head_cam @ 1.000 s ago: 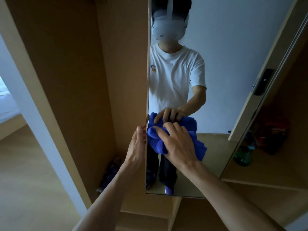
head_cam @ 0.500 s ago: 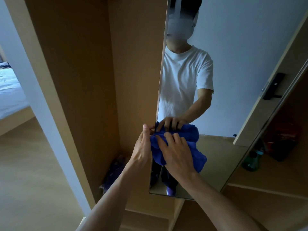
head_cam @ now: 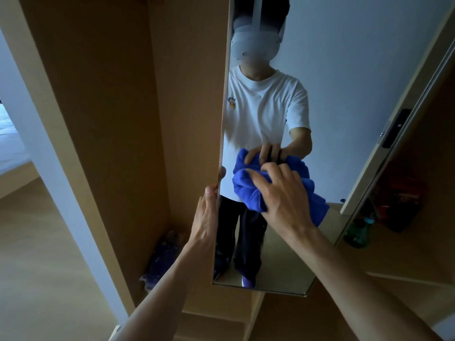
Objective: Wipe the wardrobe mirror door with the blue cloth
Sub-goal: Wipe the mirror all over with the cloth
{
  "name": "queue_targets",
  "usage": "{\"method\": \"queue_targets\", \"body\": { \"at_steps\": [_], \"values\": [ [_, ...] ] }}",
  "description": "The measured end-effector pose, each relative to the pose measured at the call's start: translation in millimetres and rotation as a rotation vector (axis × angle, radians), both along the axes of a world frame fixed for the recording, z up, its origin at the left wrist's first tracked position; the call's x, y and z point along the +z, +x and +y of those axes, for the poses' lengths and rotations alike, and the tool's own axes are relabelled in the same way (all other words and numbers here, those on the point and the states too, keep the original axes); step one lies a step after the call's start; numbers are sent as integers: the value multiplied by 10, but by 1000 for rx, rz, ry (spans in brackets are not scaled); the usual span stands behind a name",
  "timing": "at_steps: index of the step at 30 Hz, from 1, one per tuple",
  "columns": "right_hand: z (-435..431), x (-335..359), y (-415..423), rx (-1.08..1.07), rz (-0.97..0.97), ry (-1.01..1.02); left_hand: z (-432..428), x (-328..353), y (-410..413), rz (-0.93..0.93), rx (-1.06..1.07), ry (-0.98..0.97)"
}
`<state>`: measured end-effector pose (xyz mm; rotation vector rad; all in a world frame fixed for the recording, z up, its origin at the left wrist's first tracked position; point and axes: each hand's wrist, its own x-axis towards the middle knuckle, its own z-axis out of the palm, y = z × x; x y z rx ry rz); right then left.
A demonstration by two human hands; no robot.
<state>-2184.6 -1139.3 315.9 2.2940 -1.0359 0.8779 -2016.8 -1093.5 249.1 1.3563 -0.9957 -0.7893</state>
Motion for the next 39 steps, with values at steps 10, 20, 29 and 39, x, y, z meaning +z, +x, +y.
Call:
{"method": "queue_targets", "body": {
  "at_steps": [10, 20, 29, 39],
  "values": [
    [-63, -92, -143, 35, -21, -43, 36, -26, -80, -24, 51, 22],
    [-1, -695, -282, 33, 168, 110, 8, -50, -204, -215, 114, -14],
    [-104, -153, -496, 69, 22, 96, 4, -121, -270, -257, 135, -27],
    [-256, 144, -718, 87, 18, -44, -110, -215, -375, -304, 250, 43]
  ]
}}
